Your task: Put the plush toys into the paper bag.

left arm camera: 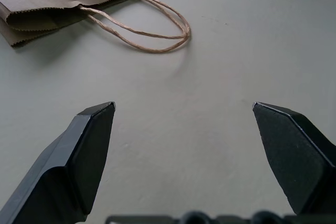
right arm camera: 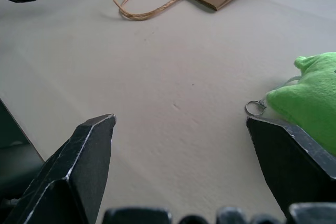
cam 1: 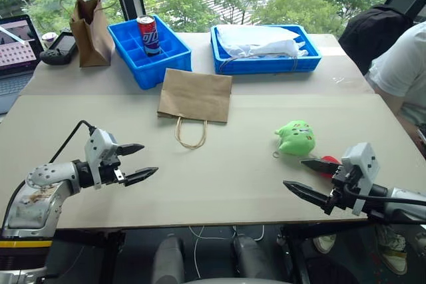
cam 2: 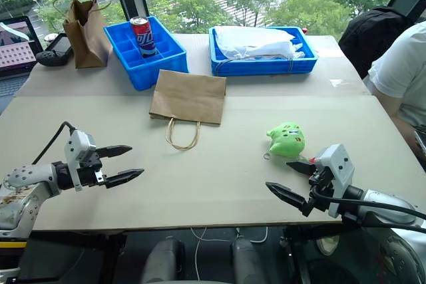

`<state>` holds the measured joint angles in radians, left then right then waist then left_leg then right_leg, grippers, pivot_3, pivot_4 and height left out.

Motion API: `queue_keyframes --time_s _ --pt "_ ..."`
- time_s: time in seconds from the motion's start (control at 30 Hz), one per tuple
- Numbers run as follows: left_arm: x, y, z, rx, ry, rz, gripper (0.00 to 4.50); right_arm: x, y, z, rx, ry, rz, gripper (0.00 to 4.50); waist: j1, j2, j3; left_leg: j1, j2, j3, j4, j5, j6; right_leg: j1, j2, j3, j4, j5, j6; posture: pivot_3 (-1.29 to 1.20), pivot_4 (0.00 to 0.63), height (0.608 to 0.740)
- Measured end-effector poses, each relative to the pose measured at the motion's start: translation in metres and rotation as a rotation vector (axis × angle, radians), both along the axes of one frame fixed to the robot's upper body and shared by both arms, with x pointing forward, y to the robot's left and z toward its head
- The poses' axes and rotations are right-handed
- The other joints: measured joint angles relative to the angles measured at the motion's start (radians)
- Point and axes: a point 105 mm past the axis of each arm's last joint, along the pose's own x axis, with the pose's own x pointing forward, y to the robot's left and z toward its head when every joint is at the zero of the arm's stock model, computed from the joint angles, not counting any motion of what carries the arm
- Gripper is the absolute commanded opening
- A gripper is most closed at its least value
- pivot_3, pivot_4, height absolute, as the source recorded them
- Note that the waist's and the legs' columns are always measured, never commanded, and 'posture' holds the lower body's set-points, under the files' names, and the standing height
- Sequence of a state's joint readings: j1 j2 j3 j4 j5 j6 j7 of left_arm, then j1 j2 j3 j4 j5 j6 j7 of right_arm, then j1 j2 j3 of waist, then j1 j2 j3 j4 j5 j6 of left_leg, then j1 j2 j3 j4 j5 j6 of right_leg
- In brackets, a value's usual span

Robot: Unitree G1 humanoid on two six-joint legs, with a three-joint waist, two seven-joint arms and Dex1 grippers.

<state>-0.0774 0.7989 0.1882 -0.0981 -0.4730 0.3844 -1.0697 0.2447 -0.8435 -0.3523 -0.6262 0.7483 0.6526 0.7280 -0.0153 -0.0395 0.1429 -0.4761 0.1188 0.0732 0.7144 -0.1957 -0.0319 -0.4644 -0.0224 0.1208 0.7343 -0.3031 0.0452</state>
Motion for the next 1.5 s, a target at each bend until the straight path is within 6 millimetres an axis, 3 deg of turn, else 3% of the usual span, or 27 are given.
queue_keyframes --time_s 0.1,0.2,0.3,0.43,0.53,0.63,1.0,1.1,1.43,1.5 --pt "0.004 -0.003 0.003 -0.012 0.008 -0.029 4.50 0.001 0.002 0.002 0.005 -0.003 0.014 4.41 0.001 0.000 0.000 0.000 0.000 0.000 0.001 0.000 0.000 0.000 0.000 0.000 0.000 0.000 0.000 0.00 0.150 0.665" --pt "0.021 -0.022 0.035 0.019 -0.048 -0.202 4.50 0.001 0.030 0.030 -0.009 -0.069 0.185 4.41 0.007 -0.001 0.003 0.001 -0.002 -0.003 0.002 0.001 0.000 0.003 0.000 0.000 0.000 -0.002 -0.005 0.00 0.150 0.665" --pt "0.038 -0.034 0.050 0.109 -0.139 -0.310 4.50 0.000 0.051 0.041 0.004 -0.074 0.288 4.41 0.006 0.000 0.002 0.001 -0.003 -0.004 0.002 0.001 0.000 0.005 0.000 -0.001 -0.001 -0.003 -0.005 0.00 0.150 0.665" --pt "0.067 -0.052 0.046 0.231 -0.211 -0.449 4.50 0.000 0.075 0.049 0.026 -0.057 0.371 4.41 0.011 -0.002 0.003 -0.002 -0.004 -0.006 0.001 0.000 0.001 0.004 0.000 -0.001 -0.001 0.002 -0.002 0.00 0.150 0.665" --pt "0.076 -0.050 0.042 0.356 -0.253 -0.520 4.50 -0.003 0.082 0.047 0.031 -0.026 0.390 4.41 0.010 -0.002 0.003 -0.002 -0.005 -0.006 0.001 -0.002 0.003 0.005 0.000 -0.001 -0.001 0.001 -0.004 0.00 0.150 0.665" --pt "0.092 -0.062 0.039 0.496 -0.310 -0.633 4.50 -0.003 0.091 0.046 0.052 -0.016 0.389 4.41 0.016 -0.002 0.003 -0.003 -0.006 -0.008 0.000 -0.002 0.003 0.005 0.000 -0.002 -0.001 0.001 -0.004 0.00 0.150 0.665" --pt "0.106 -0.066 0.011 0.753 -0.350 -0.714 4.50 -0.002 0.090 0.036 0.048 -0.009 0.303 4.41 0.011 -0.002 0.003 -0.004 -0.007 -0.011 0.001 -0.002 0.003 0.005 0.000 -0.002 0.000 0.001 -0.003 0.00 0.150 0.665" --pt "0.111 -0.073 0.013 0.762 -0.382 -0.696 3.83 -0.002 0.089 0.034 0.041 -0.010 0.283 4.50 0.010 -0.002 0.003 -0.004 -0.007 -0.011 0.002 -0.001 0.003 0.006 0.000 -0.003 0.000 0.001 -0.002 0.00 0.150 0.665" --pt "0.115 -0.084 0.014 0.602 -0.299 -0.620 0.28 0.001 0.087 0.034 0.022 -0.028 0.259 4.50 0.001 -0.002 0.003 -0.005 -0.007 -0.013 0.003 -0.001 0.003 0.006 0.000 -0.004 0.000 0.001 -0.002 0.00 0.150 0.665" --pt "0.112 -0.083 0.017 0.539 -0.254 -0.625 0.06 0.002 0.086 0.034 0.017 -0.030 0.257 4.50 -0.001 -0.002 0.003 -0.005 -0.007 -0.013 0.002 -0.001 0.003 0.006 0.000 -0.004 0.000 0.001 -0.002 0.00 0.150 0.665"
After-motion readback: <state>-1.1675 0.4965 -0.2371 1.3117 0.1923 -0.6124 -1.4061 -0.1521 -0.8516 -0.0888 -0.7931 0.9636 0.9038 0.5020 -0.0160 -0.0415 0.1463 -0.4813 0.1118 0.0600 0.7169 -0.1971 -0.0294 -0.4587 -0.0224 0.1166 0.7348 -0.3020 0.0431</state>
